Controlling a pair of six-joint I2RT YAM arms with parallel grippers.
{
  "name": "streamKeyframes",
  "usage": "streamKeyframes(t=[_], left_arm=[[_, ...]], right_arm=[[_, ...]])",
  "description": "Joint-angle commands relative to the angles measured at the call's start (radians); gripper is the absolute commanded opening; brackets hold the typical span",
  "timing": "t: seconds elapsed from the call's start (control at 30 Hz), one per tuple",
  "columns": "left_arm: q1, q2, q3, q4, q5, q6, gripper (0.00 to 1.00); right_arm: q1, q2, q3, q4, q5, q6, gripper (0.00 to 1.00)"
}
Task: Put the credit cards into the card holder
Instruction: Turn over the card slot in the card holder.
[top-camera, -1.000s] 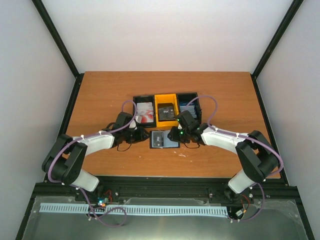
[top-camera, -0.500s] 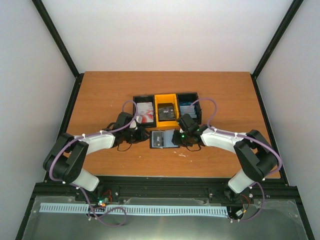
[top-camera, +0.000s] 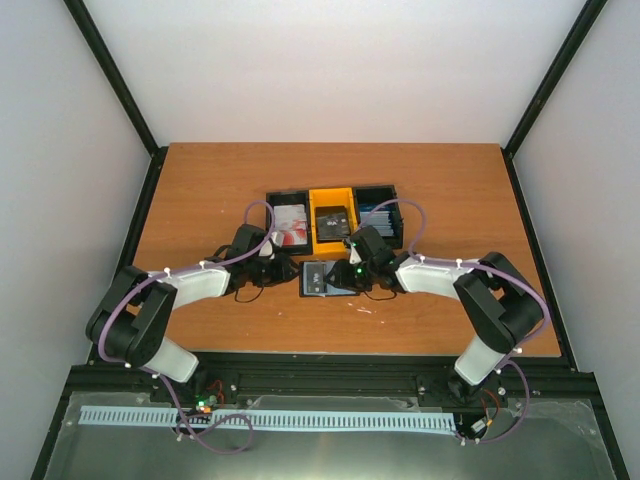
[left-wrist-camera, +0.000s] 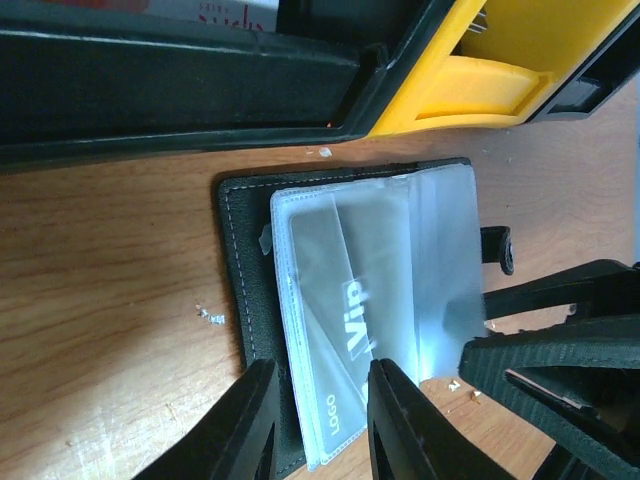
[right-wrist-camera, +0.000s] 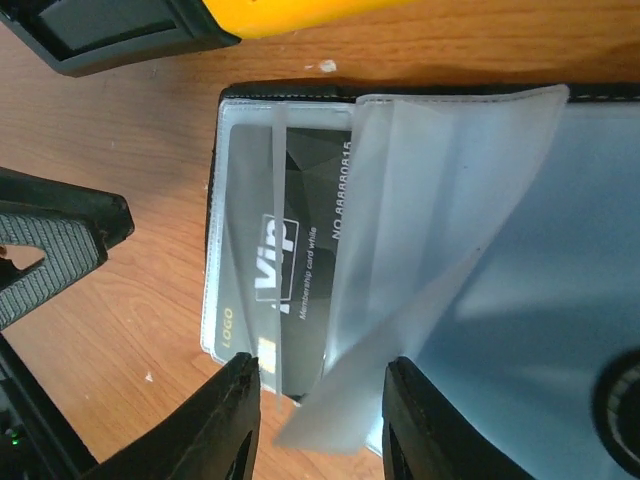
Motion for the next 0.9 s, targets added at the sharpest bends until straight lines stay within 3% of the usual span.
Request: streamKeyframes(t=[0.0, 0.4, 0.87], left_arm=[[-0.008, -0.028, 0.01, -0.01, -0.031, 0.008, 0.26], [-0.008, -0.076, -0.007, -0.032, -0.09, 0.0, 0.26], [0.02, -0.181, -0.045, -0.062, -0.193, -0.051, 0.23]], right_arm=[[0.002, 0.056, 0.021, 0.095, -0.062, -0.007, 0.35], [0.017, 0.054, 0.025, 0.186, -0.098, -0.016, 0.45], [0.043, 0.145, 0.105, 0.206, -0.175, -0.038, 0.48]])
